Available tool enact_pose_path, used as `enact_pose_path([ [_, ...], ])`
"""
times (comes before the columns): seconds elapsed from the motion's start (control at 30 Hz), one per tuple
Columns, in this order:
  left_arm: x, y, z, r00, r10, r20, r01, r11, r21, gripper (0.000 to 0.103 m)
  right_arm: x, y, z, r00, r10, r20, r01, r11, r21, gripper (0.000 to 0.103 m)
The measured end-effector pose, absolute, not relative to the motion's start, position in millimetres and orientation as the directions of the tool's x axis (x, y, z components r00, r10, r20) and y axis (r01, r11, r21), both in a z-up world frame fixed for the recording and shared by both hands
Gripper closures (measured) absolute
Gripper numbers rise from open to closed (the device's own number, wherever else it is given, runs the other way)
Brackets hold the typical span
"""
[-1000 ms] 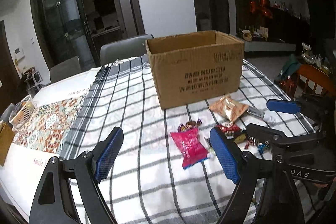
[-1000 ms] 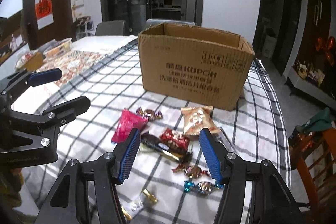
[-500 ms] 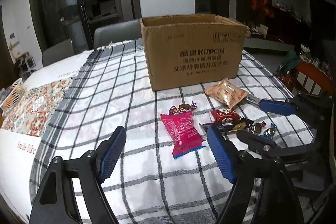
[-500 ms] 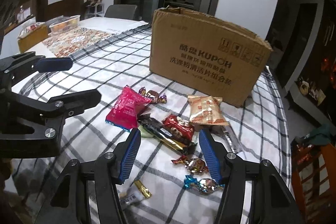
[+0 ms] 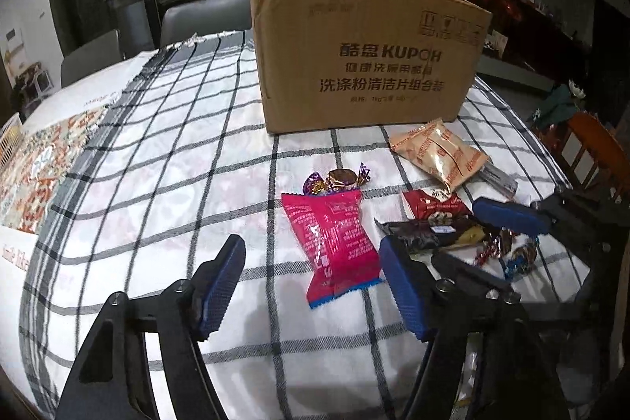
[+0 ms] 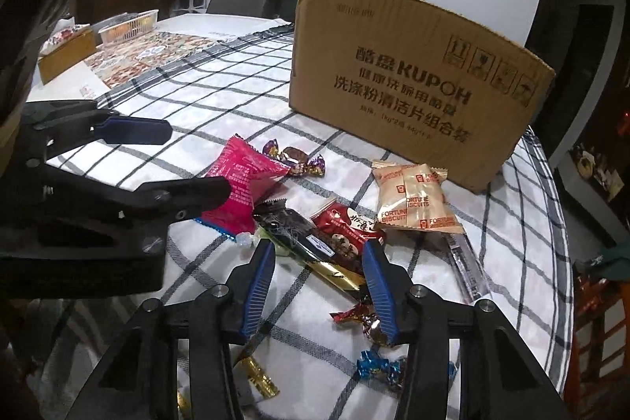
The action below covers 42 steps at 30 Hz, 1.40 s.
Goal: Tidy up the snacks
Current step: 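Grasp pink pack with left tool while right tool grasps dark chocolate bar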
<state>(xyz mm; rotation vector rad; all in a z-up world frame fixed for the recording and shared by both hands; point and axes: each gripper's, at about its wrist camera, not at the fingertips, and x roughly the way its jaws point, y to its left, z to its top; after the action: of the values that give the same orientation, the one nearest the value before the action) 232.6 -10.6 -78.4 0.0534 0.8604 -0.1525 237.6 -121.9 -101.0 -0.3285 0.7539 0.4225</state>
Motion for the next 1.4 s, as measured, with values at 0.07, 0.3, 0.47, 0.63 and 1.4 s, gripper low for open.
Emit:
enact_pose_path([
  [0.07,236.5,-10.8,-80.6,0.636,-0.113,-0.763,0.148,0.989,-0.023,0.034,240.0,-120.3,-102.3,0.652,0.253,-0.715,-0.483,0.865,-0.135,0.056],
  [0.3,250.8,-10.6,-87.0,0.611,-0.135,-0.78,0.122,0.99,-0.076,0.035,246.2,-117.2,-106.6,0.644,0.263,-0.718,-0.496,0.859,-0.13,0.062],
  [0.47,260.4,-13.6,-91.4,0.602,-0.137,-0.787,0.111,0.99,-0.087,0.038,248.5,-116.5,-109.9,0.634,0.265,-0.726,-0.499,0.858,-0.122,0.062],
  [0.63,264.7,-14.1,-99.5,0.579,-0.139,-0.803,0.103,0.99,-0.096,0.042,250.3,-116.6,-113.0,0.629,0.267,-0.73,-0.5,0.859,-0.116,0.064],
  [1.4,258.0,-15.0,-97.7,0.58,-0.181,-0.794,0.131,0.983,-0.129,0.067,251.4,-127.2,-103.4,0.654,0.287,-0.699,-0.45,0.891,-0.055,0.091],
])
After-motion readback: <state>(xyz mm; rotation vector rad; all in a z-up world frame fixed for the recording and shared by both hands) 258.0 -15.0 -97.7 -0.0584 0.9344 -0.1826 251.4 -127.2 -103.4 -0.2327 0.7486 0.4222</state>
